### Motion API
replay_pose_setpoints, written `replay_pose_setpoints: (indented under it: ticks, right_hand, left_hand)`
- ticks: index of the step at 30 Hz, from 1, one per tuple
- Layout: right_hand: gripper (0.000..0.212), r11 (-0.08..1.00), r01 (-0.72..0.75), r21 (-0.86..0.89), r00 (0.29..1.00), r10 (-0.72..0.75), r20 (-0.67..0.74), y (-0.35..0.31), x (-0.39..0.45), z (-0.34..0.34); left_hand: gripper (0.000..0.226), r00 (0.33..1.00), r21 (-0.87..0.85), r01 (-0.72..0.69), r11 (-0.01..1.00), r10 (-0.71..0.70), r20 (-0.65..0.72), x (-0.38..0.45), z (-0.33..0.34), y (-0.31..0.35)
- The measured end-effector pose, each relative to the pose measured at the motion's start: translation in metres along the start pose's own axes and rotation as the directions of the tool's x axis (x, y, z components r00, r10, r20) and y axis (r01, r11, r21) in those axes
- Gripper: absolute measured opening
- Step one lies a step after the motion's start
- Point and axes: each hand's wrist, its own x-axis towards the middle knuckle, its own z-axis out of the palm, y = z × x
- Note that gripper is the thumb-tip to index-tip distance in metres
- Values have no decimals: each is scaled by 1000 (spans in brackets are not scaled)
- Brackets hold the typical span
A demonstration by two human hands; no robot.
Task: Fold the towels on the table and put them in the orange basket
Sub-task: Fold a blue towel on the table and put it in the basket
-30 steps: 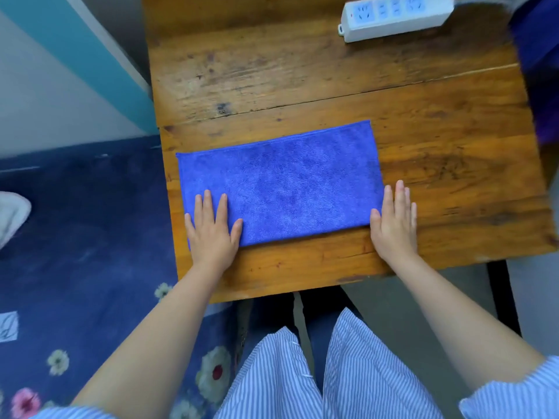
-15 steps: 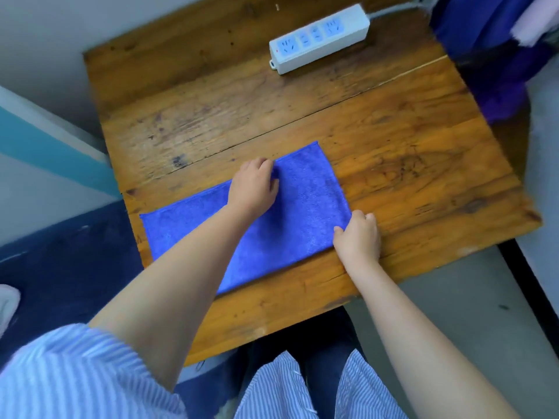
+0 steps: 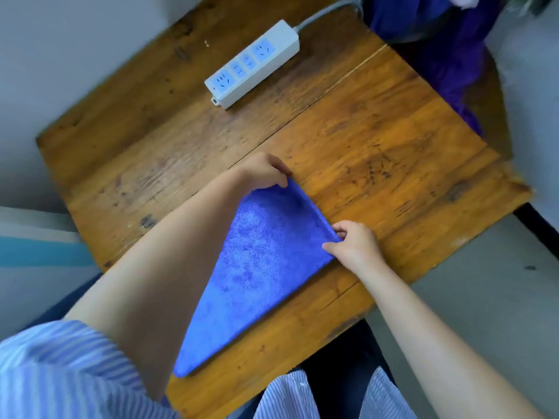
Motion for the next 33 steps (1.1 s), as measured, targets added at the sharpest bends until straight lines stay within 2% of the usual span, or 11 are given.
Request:
replay_pose_setpoints:
  ticks: [3, 7, 11, 14, 18, 21, 24, 26, 28, 31, 33]
  right_hand:
    - [23, 999, 44, -32, 998, -45, -51, -8, 14, -15]
    - [19, 985, 139, -99, 975, -154, -162, -30, 38, -41]
    - [17, 948, 266, -174, 919, -304, -251, -55, 45, -62]
    - [13, 891, 402, -214, 857, -448, -256, -65, 33, -71]
    - [8, 785, 570, -243, 781, -609, -135, -64, 5, -62]
    - [16, 733, 653, -193, 747, -664, 8, -57, -16, -49]
    - [24, 653, 717, -245, 692, -709, 138, -48, -33, -32]
    - [19, 606, 735, -304, 673, -707, 218, -41, -44, -14]
    - [15, 537, 746, -394, 645, -728, 231, -32, -55, 2]
    - [21, 378, 772, -511, 531, -826, 191, -20, -72, 26]
    - [18, 318, 780, -539, 472, -864, 173, -12, -80, 38]
  left_hand:
    - [23, 1000, 46, -18, 999, 18, 9, 3, -13, 9]
    - [28, 992, 152, -95, 984, 105, -64, 6, -40, 18]
    - [44, 977, 380, -167, 910, 206, -63, -2, -64, 19]
    - [44, 955, 493, -232, 839, 294, -50, -16, -75, 11]
    - [28, 889, 611, -348, 711, 456, -24, -42, -72, -13]
    - [21, 833, 683, -395, 614, 554, -17, -66, -59, -40]
    - [15, 726, 755, -471, 456, 686, 38, -90, -48, -63]
    - [17, 670, 774, -498, 391, 740, 58, -105, -41, -79]
    - [21, 675, 796, -488, 358, 733, 84, -117, -33, -94]
    - [24, 703, 813, -469, 344, 703, 108, -132, -24, -115]
    - [22, 711, 800, -480, 360, 694, 114, -138, -19, -128]
